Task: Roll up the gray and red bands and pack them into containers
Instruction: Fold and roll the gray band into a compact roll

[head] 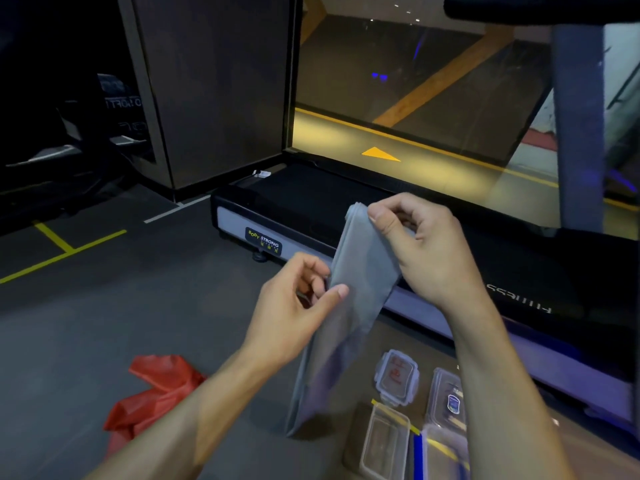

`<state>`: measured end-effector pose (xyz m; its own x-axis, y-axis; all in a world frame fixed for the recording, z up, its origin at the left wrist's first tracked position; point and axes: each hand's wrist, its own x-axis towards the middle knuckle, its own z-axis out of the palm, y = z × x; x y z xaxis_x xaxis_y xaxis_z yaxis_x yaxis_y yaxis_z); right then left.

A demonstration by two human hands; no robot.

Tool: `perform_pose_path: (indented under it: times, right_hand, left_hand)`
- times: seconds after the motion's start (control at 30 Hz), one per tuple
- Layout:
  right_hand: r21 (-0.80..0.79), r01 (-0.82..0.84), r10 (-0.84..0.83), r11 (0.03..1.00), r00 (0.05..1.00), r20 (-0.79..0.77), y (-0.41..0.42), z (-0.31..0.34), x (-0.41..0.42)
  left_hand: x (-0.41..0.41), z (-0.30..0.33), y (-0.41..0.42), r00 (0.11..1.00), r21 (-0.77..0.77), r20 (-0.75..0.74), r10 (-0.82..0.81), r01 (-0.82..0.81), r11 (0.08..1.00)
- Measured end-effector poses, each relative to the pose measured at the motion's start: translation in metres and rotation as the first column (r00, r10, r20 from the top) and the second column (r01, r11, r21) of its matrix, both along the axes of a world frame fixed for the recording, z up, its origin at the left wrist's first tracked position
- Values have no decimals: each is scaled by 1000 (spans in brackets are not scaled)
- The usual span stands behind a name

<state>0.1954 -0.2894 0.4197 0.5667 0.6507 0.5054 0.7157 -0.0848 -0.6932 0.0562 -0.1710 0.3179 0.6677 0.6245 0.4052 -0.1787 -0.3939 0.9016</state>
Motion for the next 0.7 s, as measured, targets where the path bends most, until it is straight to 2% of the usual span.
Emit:
perform_pose_path:
  times: [0.13, 0.23, 0.33, 0.4, 0.47, 0.53, 0.7]
  right_hand:
    - [-12, 7, -8, 1000, 1000, -7, 2, -2, 2]
    - [-7, 21, -21, 1000, 1000, -16, 3, -3, 4]
    - [-4, 34, -34, 999, 999, -36, 3, -3, 7]
    - [-15, 23, -24, 1000, 998, -56, 2, -1, 7]
    - [-20, -20, 18, 1000, 997, -76, 3, 2, 5]
    - [-21, -64, 62, 998, 995, -77, 3, 5, 1]
    - [-34, -150, 147, 988, 987, -61, 4, 10, -6]
  left_hand:
    - [4, -3, 7, 999, 103, -39, 21, -17, 995]
    - [5, -3, 10, 999, 38, -29, -37, 39, 999]
    - [2, 1, 12, 988, -103, -2, -155, 154, 983]
    - [2, 3, 12, 965, -265, 37, -261, 262, 928]
    - [3, 5, 14, 953, -389, 71, -294, 298, 872]
    - [3, 7, 18, 952, -370, 33, -303, 293, 881]
    - [-3, 13, 24, 896, -177, -62, -440, 424, 888]
